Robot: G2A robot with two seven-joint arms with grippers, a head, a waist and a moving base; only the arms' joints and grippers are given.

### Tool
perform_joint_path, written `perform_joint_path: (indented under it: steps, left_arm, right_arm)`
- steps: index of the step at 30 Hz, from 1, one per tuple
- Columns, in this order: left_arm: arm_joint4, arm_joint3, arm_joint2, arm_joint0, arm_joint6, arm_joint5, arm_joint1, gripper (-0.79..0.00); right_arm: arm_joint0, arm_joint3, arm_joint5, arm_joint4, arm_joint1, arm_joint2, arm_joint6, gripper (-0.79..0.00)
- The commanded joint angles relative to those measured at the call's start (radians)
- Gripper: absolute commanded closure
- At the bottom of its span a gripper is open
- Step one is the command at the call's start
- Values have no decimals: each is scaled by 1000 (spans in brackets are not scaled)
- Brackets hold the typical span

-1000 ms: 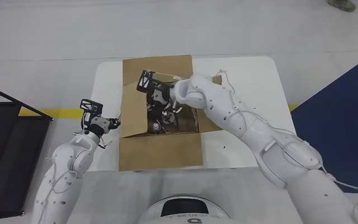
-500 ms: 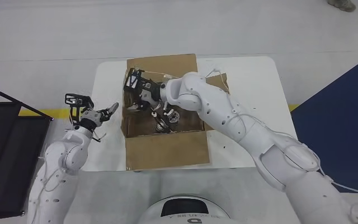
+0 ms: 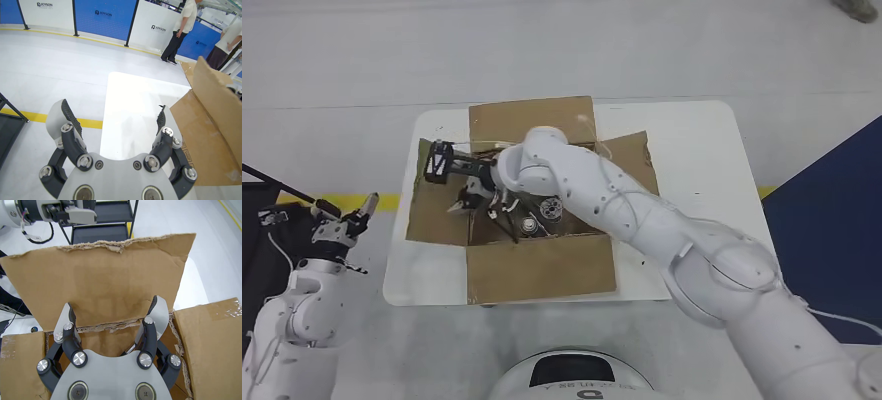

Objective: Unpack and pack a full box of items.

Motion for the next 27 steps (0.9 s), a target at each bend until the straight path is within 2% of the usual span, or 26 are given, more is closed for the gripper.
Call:
perform_joint_path:
  steps: [1, 4, 7, 10, 14, 18, 27]
  left_arm:
    - [-7, 6, -1, -7, -10, 12, -1, -785]
    - [8, -4, -2, -12, -19, 19, -1, -785]
    - [13, -41, -7, -10, -24, 24, -2, -785]
    - [27, -104, -10, 0, -28, 19, -3, -785]
    - [78, -183, 18, 4, -64, 10, -3, -785]
    - [157, -215, 81, -24, -111, -3, -3, -785]
    - [157, -215, 81, -24, -111, -3, -3, -785]
  right_arm:
    - [16, 52, -8, 6, -29, -10, 1, -785]
    - [41, 125, -51, 26, -56, -2, -18, -785]
    - [63, 188, -159, 78, -62, 25, -22, -785]
    - [81, 234, -296, 124, -50, 59, -25, -785]
    - [94, 272, -451, 158, -13, 105, -17, -785]
    - [77, 208, -451, 135, 32, 98, 77, -785]
    - [13, 118, -451, 135, 114, 92, 205, -785]
